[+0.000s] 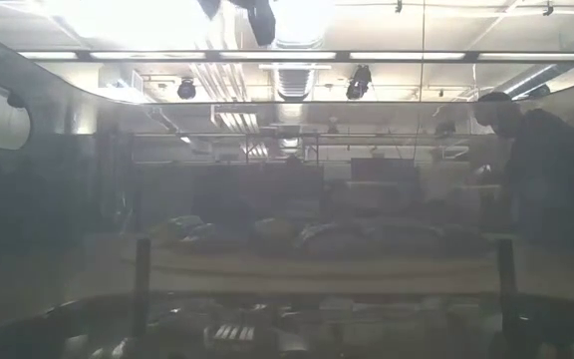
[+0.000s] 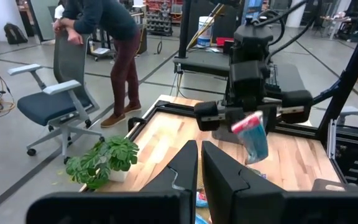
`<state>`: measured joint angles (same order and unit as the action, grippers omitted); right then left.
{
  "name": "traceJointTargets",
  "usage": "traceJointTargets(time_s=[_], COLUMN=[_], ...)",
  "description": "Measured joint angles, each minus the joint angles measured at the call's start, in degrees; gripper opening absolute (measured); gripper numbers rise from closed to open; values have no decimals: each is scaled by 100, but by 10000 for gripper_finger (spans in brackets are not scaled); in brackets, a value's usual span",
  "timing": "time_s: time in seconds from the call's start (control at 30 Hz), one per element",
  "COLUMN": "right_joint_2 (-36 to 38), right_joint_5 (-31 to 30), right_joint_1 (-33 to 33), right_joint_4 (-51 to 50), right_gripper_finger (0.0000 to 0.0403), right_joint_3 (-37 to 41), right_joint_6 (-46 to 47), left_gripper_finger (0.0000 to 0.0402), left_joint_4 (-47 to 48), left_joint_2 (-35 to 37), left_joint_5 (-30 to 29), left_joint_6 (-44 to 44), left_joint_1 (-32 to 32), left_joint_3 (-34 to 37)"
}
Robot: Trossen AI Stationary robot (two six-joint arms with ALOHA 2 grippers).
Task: Pick and place Granola Bars by type
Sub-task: Put the red granola bar into the top left bin
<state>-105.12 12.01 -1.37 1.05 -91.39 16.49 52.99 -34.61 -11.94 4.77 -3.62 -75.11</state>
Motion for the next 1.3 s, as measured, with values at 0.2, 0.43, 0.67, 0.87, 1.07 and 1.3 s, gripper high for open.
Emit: traceJointTargets(time_s=[0.2,0.43,0.67,0.87,1.07,1.3], right_joint_2=[-2,-2,1,0,0,15], right_joint_5=[0,0,0,-1,1,-25], right_joint_1=[0,0,-2,-8,-40,-91], right_joint_4=[125,131,96,-49,-525,-645], right_gripper_finger=[38,38,38,38,38,38], right_joint_3=[-28,-118,-174,-424,-691,-695], right_joint_6=[50,15,-3,-296,-623,-662], left_gripper_finger=[5,7,87,170,192,193], left_joint_4=[-120,-1557,-1700,-1739,-2220,-2027], left_joint_2=[-130,-597,-1053,-1500,-1671,-1533], left_joint_5=[85,929,994,1016,1257,1270], left_joint_6=[139,347,578,695,713,747], left_joint_1=[0,4,2,2,-2,-2], left_joint_3=[55,274,473,518,516,514])
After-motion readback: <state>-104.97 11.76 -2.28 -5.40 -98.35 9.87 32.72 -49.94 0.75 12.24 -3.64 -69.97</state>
